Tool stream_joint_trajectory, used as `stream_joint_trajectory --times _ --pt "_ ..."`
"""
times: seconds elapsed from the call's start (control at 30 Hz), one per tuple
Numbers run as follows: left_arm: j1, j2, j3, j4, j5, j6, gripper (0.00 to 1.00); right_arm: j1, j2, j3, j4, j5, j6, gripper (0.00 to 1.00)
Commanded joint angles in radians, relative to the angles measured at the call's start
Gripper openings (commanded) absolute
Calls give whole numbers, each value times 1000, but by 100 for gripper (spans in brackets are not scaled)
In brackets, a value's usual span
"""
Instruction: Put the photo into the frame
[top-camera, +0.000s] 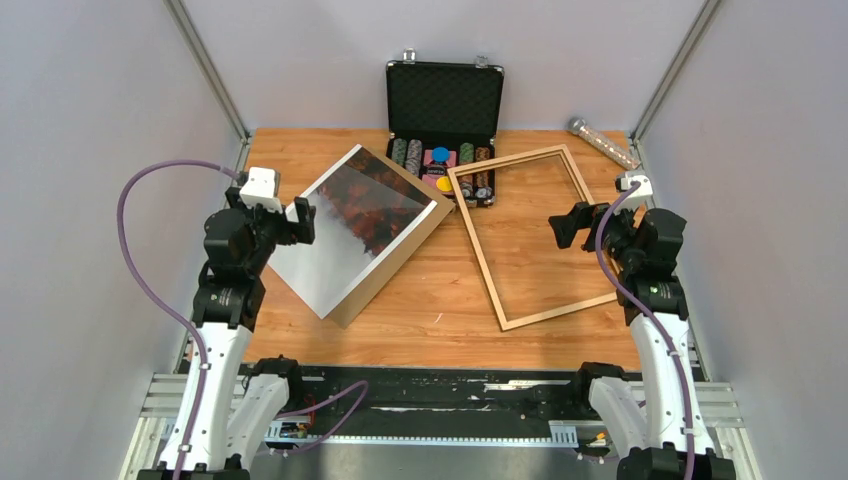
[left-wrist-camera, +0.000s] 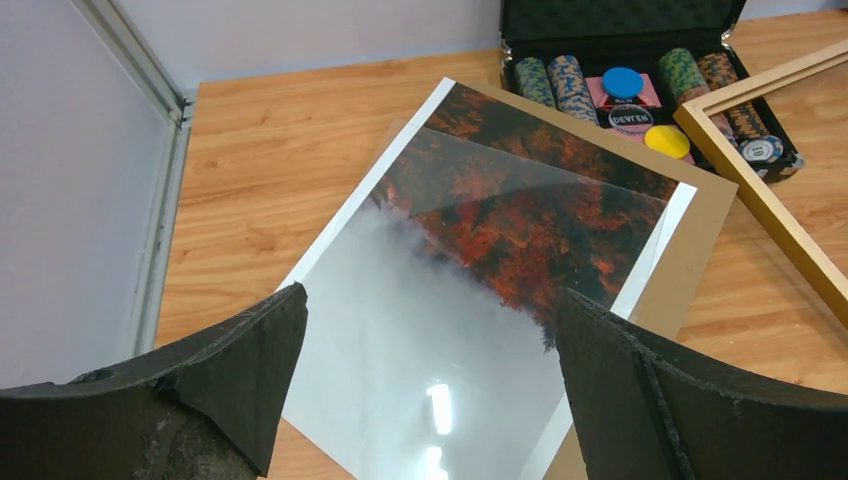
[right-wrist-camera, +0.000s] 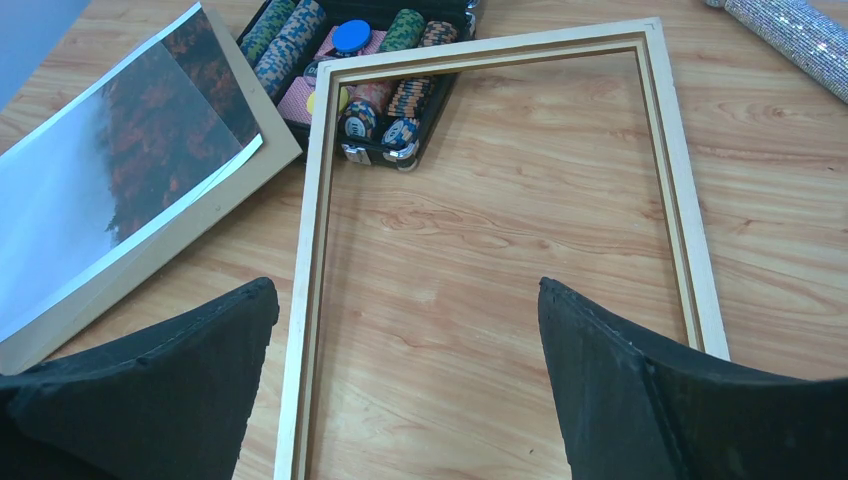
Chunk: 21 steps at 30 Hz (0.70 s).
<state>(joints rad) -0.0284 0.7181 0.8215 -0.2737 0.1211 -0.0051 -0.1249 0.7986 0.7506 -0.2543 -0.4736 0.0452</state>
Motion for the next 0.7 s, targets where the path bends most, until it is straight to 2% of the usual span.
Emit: stream_joint_trajectory --times 0.0,0.67 --pt "4 2 -2 9 10 15 100 4 -14 1 16 -22 -18 100" --pt "4 -45 51 -87 -46 82 100 4 -30 22 -3 -119 -22 100"
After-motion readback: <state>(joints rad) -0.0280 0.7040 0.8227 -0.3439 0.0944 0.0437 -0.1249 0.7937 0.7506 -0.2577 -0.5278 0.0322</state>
